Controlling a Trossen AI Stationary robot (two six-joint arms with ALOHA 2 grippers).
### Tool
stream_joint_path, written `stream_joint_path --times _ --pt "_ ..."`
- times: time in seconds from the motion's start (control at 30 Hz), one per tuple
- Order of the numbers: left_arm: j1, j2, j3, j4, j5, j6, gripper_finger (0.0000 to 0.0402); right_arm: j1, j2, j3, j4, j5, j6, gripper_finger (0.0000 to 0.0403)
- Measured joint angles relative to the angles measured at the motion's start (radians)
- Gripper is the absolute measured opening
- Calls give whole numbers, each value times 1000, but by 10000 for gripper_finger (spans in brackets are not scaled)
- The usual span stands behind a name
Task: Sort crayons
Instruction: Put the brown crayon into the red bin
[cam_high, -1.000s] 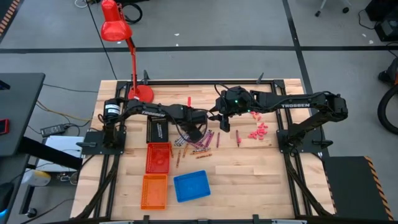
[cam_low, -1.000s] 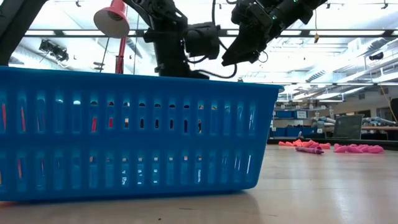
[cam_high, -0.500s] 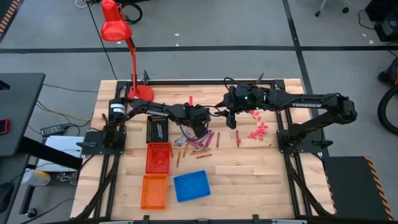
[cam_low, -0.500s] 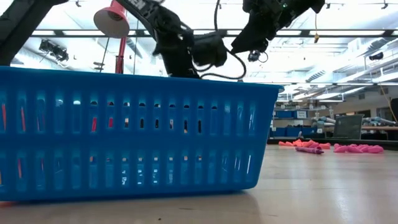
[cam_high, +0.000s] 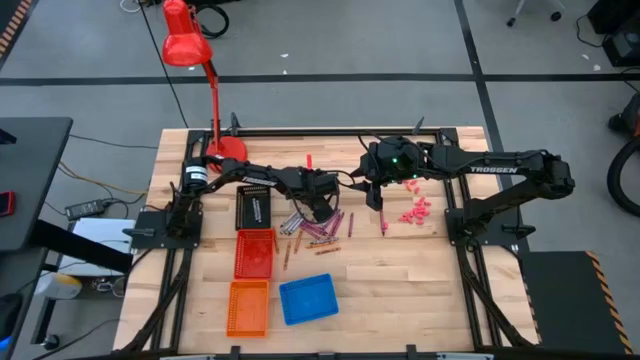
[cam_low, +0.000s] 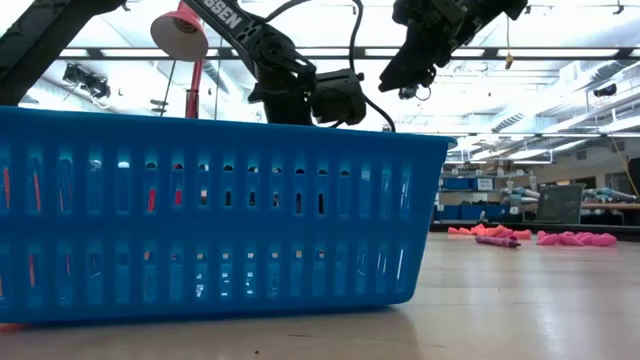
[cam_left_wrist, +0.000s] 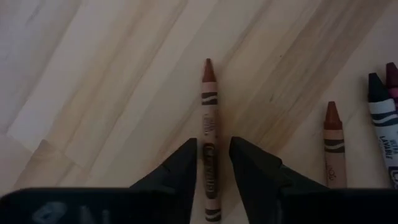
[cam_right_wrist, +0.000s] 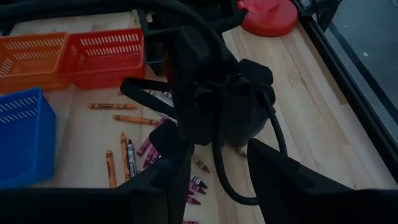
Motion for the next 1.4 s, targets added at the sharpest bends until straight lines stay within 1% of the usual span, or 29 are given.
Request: stream_joint_path --times 0.2,0.27,0.4,0.7,0.93,1.13,1.27,1.4 --pt "0 1 0 -11 27 -7 29 0 0 0 8 3 -4 162" --pt "0 1 0 -15 28 -7 16 0 0 0 12 23 -4 162" --pt "0 2 11 -37 31 -9 18 -1 0 0 18 46 -6 162" --pt "-2 10 95 -156 59 2 23 -3 0 0 16 55 -1 162" --pt "-17 -31 97 -247 50 12 23 -13 0 0 -7 55 23 162" --pt "-19 -81 97 -282 45 8 23 -16 1 0 -40 62 17 162" --pt "-22 -130 98 -314 44 -6 23 -16 -5 0 -55 100 4 162" --pt "-37 -187 100 -378 57 -40 23 -16 -35 0 -69 218 -7 162"
